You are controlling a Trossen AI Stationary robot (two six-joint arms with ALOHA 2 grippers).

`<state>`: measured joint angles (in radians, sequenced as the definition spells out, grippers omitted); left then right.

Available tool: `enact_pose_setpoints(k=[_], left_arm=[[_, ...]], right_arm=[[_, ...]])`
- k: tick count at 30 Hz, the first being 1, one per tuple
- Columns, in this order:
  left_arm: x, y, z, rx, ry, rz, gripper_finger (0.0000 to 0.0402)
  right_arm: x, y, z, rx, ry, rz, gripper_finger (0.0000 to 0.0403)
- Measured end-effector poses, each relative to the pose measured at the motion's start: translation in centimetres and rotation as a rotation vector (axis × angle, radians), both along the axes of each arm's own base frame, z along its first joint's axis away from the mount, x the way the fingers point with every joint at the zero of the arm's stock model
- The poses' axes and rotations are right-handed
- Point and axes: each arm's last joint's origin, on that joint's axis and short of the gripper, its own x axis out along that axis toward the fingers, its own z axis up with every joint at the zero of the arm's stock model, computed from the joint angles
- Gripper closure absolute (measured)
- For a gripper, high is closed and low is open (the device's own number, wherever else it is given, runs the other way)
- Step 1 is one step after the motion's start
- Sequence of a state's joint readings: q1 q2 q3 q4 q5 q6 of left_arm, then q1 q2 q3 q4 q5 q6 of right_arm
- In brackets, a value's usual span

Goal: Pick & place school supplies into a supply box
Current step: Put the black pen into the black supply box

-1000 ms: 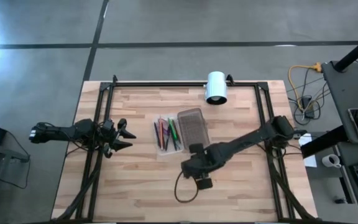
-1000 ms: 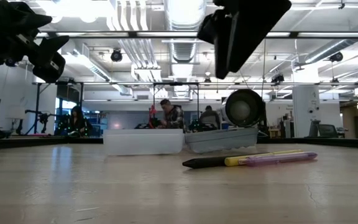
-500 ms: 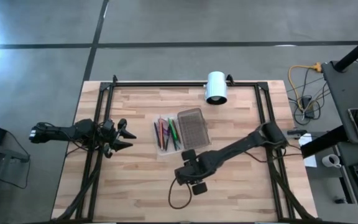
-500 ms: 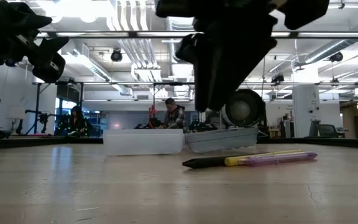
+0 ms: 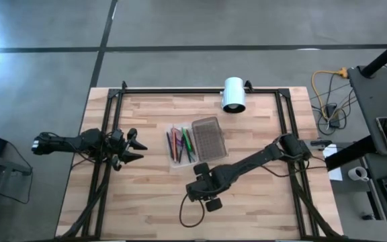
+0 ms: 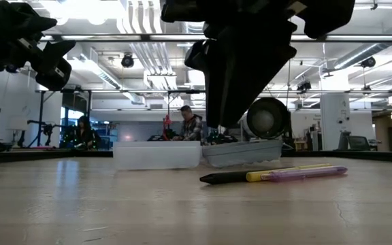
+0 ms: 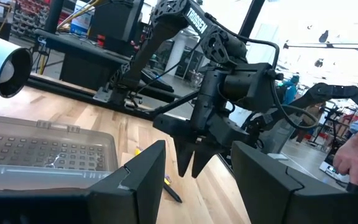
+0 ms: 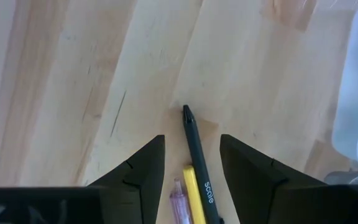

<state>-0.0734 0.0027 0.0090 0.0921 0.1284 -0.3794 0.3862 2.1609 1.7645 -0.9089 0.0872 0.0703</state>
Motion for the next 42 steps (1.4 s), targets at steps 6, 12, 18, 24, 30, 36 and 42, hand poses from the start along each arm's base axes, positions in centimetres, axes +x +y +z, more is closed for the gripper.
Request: enact_pose_setpoints(k=[6, 12, 18, 24, 30, 36, 42], left_arm=[[0.0, 0.0, 0.0, 0.000, 0.000, 0.000, 0.0233], [0.0, 0.0, 0.0, 0.000, 0.000, 0.001, 0.0233], [0.0, 0.0, 0.0, 0.000, -0.001, 0.001, 0.0233], [0.0, 0.0, 0.0, 0.000, -0.001, 0.000, 0.0233], [0.0, 0.0, 0.0, 0.000, -0.001, 0.000, 0.0233], [0.0, 0.0, 0.0, 0.000, -0.001, 0.000, 0.0233], [0.0, 0.0, 0.0, 0.000, 0.000, 0.000, 0.0233]], right_arm=[[0.0, 0.0, -1.3, -0.009, 0.035, 0.001, 0.0254], [0.3, 0.0, -3.5, -0.025, 0.079, 0.000, 0.0254], [0.3, -0.5, -4.8, -0.038, 0.135, -0.045, 0.0255], [0.7, -1.7, -5.4, -0.024, 0.174, -0.117, 0.0274], [0.9, -2.5, -6.2, 0.000, 0.230, -0.096, 0.0325], [1.0, -2.7, -5.6, 0.026, 0.233, -0.179, 0.0383], [2.6, -3.9, -3.1, 0.107, 0.143, -0.419, 0.0386]])
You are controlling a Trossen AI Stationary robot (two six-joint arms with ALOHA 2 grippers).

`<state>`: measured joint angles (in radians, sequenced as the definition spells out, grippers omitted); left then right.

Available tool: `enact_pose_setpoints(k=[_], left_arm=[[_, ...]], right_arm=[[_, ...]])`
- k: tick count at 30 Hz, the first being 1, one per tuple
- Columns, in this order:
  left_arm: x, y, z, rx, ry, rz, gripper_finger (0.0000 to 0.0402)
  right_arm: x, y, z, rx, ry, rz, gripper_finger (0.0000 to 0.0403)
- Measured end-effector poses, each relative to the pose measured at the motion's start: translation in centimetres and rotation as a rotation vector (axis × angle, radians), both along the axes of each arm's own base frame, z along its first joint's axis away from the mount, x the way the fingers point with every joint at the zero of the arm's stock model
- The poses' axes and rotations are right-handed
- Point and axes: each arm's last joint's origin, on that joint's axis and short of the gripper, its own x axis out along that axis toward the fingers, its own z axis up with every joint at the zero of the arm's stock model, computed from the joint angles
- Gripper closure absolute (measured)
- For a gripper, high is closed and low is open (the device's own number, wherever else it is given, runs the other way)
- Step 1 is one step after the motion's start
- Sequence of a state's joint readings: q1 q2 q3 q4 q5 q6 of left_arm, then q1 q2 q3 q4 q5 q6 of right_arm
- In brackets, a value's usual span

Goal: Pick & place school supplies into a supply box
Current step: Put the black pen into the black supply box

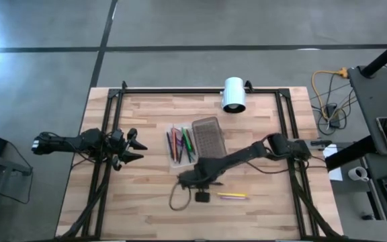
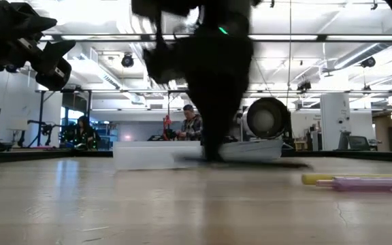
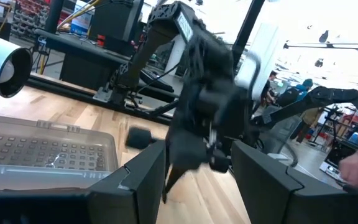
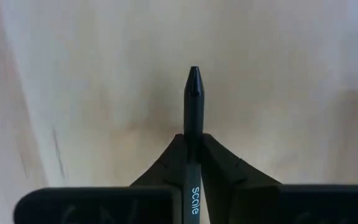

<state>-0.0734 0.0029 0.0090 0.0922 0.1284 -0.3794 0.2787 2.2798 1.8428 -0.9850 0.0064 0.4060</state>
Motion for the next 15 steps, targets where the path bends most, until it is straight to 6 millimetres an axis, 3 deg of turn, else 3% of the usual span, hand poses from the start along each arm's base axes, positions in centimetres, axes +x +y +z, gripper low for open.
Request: enact_pose_setpoints(k=[5, 9, 12, 15], left_arm=[[0.0, 0.0, 0.0, 0.000, 0.000, 0.000, 0.0233], [0.0, 0.0, 0.0, 0.000, 0.000, 0.001, 0.0233], [0.0, 0.0, 0.0, 0.000, 0.000, 0.001, 0.0233], [0.0, 0.0, 0.0, 0.000, -0.001, 0.000, 0.0233]], right_arm=[[1.5, -2.7, 5.4, 0.043, -0.184, -0.303, 0.0388], [2.2, -7.0, 7.9, 0.028, -0.281, -0.593, 0.0388], [2.7, -11.1, 8.6, 0.050, -0.328, -0.752, 0.0389], [3.0, -14.8, 7.4, 0.054, -0.331, -0.873, 0.0389]])
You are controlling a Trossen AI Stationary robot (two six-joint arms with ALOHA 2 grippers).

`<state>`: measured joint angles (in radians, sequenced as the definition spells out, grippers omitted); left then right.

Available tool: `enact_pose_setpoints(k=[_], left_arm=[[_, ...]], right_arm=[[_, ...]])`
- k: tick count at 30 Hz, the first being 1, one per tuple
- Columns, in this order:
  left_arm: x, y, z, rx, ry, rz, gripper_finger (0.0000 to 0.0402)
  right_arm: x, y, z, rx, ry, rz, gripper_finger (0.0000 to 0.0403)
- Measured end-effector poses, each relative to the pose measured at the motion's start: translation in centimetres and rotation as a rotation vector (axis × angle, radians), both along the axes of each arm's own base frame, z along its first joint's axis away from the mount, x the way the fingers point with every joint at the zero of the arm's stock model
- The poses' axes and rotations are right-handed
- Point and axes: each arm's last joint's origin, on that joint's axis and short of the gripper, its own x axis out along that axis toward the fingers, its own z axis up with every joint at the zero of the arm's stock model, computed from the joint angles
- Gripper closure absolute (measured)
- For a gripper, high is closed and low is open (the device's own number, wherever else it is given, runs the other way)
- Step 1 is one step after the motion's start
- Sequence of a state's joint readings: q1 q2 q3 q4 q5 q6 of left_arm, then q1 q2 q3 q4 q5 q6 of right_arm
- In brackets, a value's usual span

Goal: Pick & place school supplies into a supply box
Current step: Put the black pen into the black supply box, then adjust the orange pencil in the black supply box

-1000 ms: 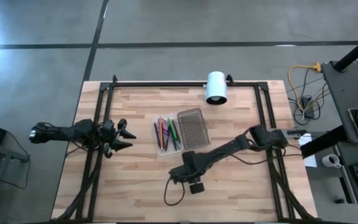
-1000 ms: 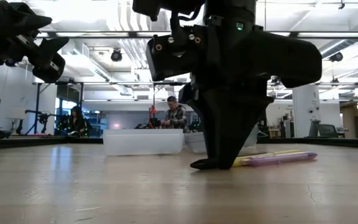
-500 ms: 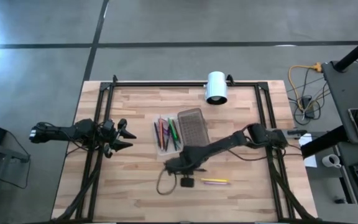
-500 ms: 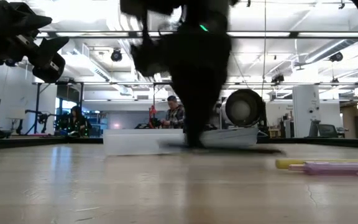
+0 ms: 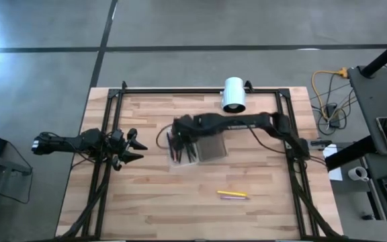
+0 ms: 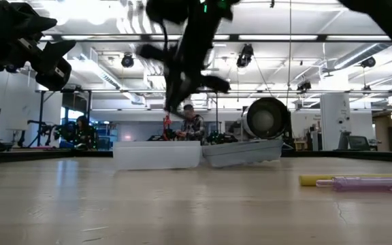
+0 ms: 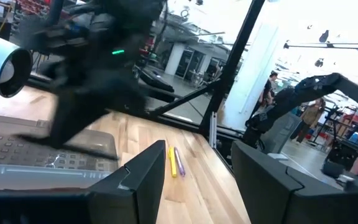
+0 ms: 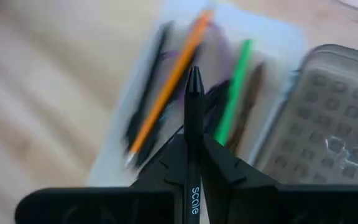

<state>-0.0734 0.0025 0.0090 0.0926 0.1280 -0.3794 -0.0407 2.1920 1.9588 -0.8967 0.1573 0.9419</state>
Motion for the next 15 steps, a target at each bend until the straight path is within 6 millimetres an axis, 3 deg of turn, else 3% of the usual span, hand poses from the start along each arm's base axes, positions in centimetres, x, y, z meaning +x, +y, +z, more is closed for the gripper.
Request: enact_pose_setpoints(k=[3, 6, 15], left_arm=[[0.0, 0.0, 0.0, 0.000, 0.001, 0.000, 0.0233], [0.0, 0.0, 0.0, 0.000, 0.000, 0.000, 0.0233], [0.0, 0.0, 0.0, 0.000, 0.000, 0.000, 0.0233]], right_arm=[[0.0, -2.5, -1.6, 0.025, 0.009, -0.115, 0.0381], [0.3, -3.8, -2.1, 0.066, -0.050, -0.160, 0.0362], [0.9, -3.8, -3.2, 0.102, -0.054, -0.133, 0.0346]])
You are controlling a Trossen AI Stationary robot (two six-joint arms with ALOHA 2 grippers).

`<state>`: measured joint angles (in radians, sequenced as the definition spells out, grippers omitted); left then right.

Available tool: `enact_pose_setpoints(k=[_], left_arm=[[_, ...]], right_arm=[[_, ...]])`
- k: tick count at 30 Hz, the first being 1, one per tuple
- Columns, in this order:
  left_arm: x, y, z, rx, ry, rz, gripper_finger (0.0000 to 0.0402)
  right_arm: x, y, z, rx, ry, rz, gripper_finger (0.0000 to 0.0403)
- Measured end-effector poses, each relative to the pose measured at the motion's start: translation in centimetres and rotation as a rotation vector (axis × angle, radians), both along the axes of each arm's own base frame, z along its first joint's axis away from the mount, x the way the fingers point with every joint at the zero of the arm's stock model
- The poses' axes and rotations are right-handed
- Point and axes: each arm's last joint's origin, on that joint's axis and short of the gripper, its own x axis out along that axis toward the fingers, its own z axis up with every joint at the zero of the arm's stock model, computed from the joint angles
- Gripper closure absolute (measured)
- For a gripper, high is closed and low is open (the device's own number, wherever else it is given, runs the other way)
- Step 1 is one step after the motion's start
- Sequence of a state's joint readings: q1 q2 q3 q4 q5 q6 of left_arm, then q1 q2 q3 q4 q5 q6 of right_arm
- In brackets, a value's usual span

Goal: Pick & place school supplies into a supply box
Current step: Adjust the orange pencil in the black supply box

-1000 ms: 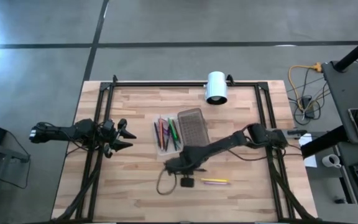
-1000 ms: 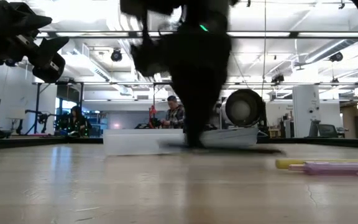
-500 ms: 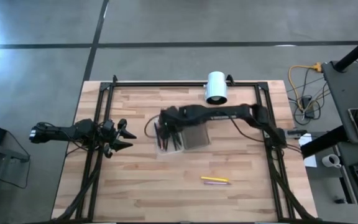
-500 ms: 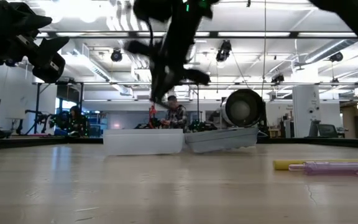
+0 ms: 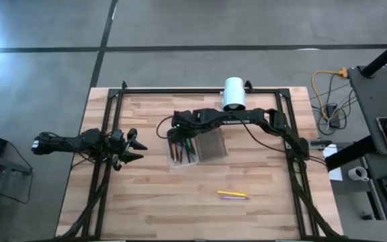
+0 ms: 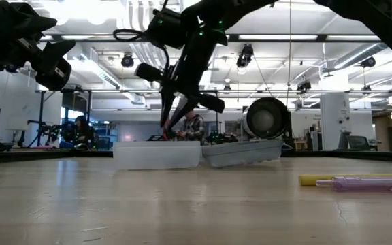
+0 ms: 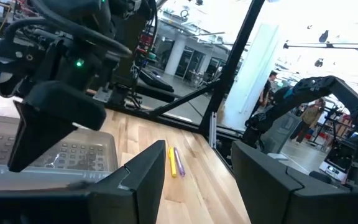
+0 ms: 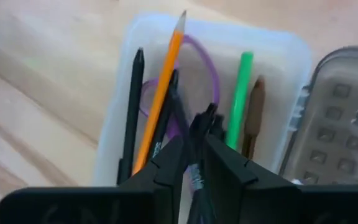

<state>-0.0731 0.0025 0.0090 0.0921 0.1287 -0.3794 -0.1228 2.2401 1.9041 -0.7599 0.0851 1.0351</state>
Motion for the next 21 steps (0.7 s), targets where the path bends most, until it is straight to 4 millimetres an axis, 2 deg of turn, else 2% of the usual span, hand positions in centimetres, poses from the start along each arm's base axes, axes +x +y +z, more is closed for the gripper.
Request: enact_pose_setpoints(k=[4, 8, 14, 21], left_arm=[[0.0, 0.0, 0.0, 0.000, 0.000, 0.000, 0.0233], [0.0, 0.0, 0.0, 0.000, 0.000, 0.000, 0.0233], [0.0, 0.0, 0.0, 0.000, 0.000, 0.000, 0.0233], [0.0, 0.0, 0.0, 0.000, 0.000, 0.001, 0.0233]], right_arm=[[-0.1, 0.1, 0.2, -0.045, 0.024, 0.005, 0.0328], [0.3, 0.2, 1.4, -0.062, -0.017, 0.032, 0.0296], [0.8, 1.7, 1.8, -0.115, -0.049, 0.084, 0.0257], [2.2, 1.8, -0.8, -0.092, -0.050, 0.104, 0.0249]])
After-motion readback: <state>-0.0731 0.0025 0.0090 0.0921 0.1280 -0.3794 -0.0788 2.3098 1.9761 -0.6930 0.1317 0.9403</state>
